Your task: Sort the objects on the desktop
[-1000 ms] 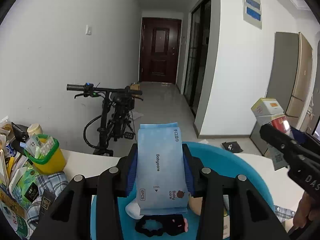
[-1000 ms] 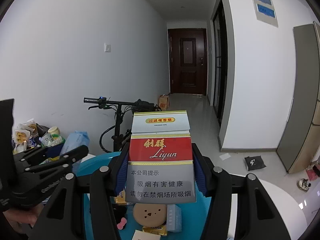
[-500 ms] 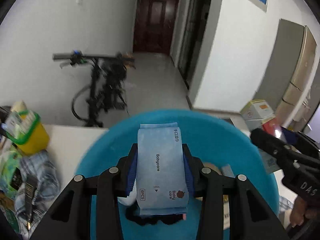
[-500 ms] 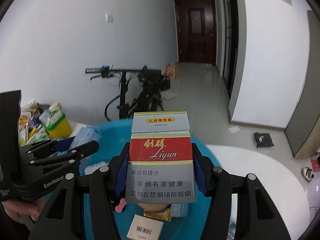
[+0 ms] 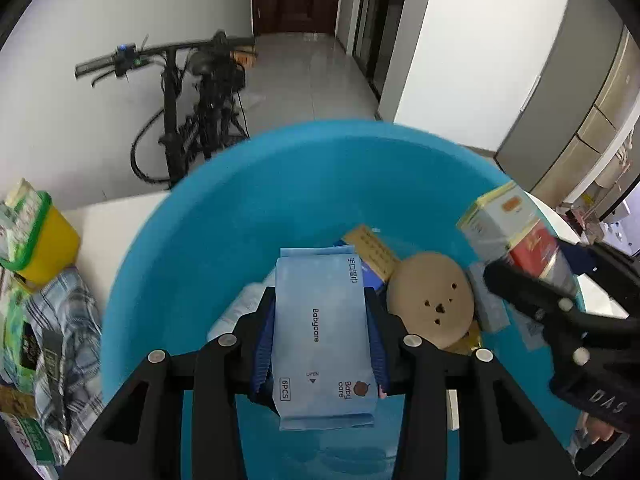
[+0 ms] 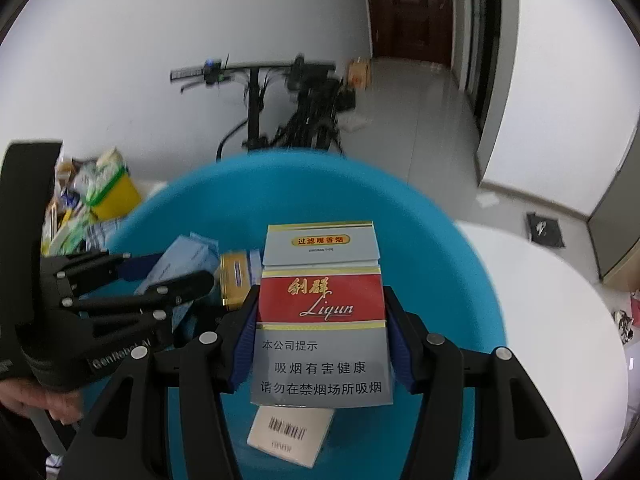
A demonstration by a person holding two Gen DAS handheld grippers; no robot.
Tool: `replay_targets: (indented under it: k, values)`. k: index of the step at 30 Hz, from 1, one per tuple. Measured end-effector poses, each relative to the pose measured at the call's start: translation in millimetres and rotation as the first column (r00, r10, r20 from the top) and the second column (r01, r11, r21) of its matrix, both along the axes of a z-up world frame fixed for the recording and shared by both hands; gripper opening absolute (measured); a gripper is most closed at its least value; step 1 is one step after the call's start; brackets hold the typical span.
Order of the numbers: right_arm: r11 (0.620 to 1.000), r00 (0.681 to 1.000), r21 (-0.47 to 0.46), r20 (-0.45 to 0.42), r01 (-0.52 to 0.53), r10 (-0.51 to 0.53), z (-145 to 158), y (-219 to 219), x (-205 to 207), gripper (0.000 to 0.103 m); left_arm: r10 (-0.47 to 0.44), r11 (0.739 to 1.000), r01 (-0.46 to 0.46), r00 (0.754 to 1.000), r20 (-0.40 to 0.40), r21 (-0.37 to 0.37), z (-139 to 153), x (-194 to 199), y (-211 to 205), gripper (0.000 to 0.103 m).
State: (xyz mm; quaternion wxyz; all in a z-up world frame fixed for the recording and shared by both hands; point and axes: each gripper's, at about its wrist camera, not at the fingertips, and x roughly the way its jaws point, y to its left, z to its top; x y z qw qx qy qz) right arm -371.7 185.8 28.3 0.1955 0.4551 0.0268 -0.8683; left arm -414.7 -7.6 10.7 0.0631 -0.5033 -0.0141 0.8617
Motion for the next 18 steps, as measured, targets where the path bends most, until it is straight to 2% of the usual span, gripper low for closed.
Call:
replay_targets:
  k: [3,10,18]
  values:
    - [1.0,0.998,0.015,0.055,-0.02,0.02,-6.8,-0.4,-4.8,0.055,0.002,1.0,-0.002,0.999,0.037,0.003,-5.9,-2.6,-1.4,0.043]
    - [1.0,0.992,0.022,0.123,-0.003,0.0,-18.9,6.3,-17.8,0.055,0.004,1.0,-0.004,0.996,0.086,0.007,-16.0,-9.0,-2.5,0.043]
    - [1.0,0.988,0.013,0.155,0.001,-0.003,-25.4,6.4,-25.3,0.055,0.015,1.0,-0.015,0.993,0.113,0.004,-21.1,-18.2,-3.5,0.043]
